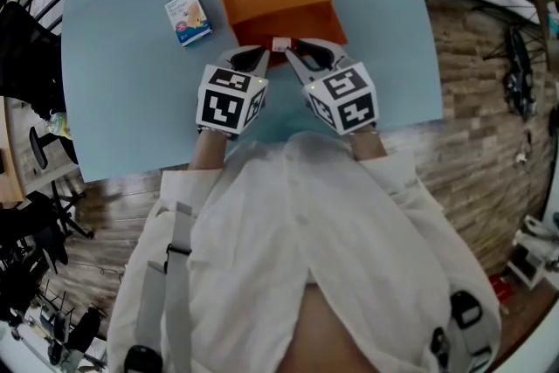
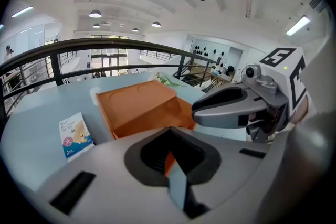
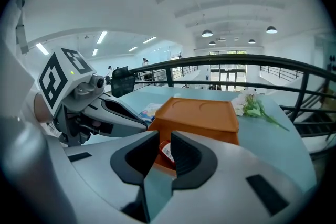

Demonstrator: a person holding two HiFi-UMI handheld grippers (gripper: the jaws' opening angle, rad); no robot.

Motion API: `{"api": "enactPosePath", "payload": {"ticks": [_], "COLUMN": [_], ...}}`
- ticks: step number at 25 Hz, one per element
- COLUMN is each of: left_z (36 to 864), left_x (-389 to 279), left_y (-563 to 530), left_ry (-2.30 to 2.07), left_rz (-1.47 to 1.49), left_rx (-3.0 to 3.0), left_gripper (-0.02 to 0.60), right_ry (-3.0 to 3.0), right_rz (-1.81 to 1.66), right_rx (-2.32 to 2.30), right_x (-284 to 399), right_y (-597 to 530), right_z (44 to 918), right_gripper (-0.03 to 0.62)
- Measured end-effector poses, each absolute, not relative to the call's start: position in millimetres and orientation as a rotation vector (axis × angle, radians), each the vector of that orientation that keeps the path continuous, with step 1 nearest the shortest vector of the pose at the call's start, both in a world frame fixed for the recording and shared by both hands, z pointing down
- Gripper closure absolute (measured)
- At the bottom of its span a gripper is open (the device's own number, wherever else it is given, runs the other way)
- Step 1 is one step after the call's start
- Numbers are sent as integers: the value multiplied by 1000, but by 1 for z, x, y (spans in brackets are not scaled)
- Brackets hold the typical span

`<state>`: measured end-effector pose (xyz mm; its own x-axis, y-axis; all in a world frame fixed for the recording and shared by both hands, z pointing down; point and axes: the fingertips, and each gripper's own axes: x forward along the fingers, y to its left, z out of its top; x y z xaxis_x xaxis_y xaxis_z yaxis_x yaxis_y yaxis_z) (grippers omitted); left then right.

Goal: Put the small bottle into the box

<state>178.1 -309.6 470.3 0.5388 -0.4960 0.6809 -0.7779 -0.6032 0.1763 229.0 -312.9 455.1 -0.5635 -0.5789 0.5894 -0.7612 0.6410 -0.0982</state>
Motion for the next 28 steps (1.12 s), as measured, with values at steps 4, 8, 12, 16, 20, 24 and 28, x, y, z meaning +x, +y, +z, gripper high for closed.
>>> {"api": "enactPosePath", "payload": {"ticks": [4, 8, 12, 16, 20, 24, 28], "left_z": [472, 477, 480, 481, 486, 491, 490], "left_x": [181, 179, 180, 184, 189, 188, 185], "left_y": [-305, -299, -294, -291, -287, -284, -286], "left_ry": [-1022, -1014, -1004, -985, -955, -928, -938], "left_rz": [812, 811, 820, 823, 838, 878, 885], "left_rx": [2316, 2303, 2295, 2296, 2296, 2283, 2267], "left_gripper": [578, 578, 578, 578, 578, 578, 578], "right_ry": [-2349, -2355, -2319, -2307, -2295, -2287, -2283], "right_rz": [479, 495, 534, 531, 547, 563, 588], "right_rx": [1059, 1067, 1059, 1048, 1039, 1035, 1032], "right_x": [229, 229, 231, 234, 234, 236, 236], "right_y": [-309, -305, -298, -294, -292, -291, -291], "right_z": [456, 459, 466, 467, 473, 474, 477], "right_gripper": [549, 571, 588, 589, 591, 591, 591]}}
